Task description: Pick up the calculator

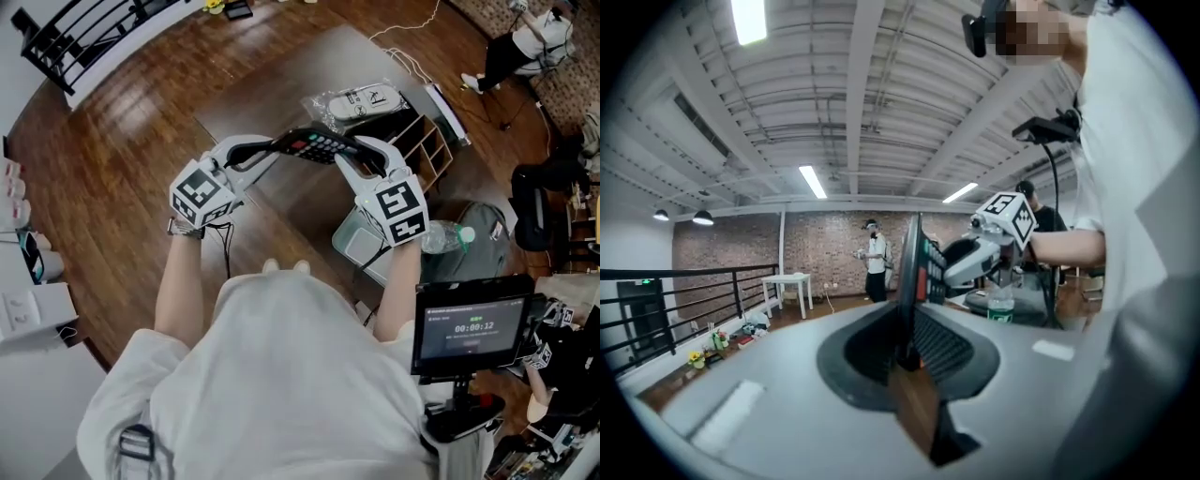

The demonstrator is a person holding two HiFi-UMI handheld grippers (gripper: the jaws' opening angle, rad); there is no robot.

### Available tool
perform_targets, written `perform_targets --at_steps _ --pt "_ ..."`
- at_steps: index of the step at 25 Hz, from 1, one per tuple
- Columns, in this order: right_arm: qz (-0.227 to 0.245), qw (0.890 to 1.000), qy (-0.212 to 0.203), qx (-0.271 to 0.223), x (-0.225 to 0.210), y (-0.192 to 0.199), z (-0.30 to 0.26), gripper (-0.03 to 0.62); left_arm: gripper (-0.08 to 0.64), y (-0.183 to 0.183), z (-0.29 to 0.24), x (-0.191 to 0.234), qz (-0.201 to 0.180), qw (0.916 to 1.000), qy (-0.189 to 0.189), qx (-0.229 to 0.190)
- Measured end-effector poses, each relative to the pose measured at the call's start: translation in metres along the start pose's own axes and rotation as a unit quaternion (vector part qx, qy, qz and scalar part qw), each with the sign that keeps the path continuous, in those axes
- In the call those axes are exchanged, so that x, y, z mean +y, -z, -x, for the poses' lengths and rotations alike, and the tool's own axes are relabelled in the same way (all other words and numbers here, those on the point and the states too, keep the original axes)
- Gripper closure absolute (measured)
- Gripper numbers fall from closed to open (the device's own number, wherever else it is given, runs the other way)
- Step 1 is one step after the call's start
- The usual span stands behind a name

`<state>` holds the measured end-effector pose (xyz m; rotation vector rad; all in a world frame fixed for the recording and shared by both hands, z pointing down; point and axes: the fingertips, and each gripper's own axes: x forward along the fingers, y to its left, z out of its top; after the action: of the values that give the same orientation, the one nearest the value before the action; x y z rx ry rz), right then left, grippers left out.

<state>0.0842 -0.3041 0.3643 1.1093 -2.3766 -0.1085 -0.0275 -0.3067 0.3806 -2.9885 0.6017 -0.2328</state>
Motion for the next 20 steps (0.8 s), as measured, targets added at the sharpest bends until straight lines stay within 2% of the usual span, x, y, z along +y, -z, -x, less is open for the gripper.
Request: perform_targets --at_steps 10,20 --pt "0.008 1.000 0.002 0.004 0.008 -0.010 0.001 0.440 0.506 -0.003 0.009 0.000 -0.005 0.9999 0.010 0.001" --pt "0.007 1.000 0.009 0.024 0.020 0.006 0.017 0.440 0.506 0.008 0.006 -0.022 -0.003 0.9998 0.022 0.000"
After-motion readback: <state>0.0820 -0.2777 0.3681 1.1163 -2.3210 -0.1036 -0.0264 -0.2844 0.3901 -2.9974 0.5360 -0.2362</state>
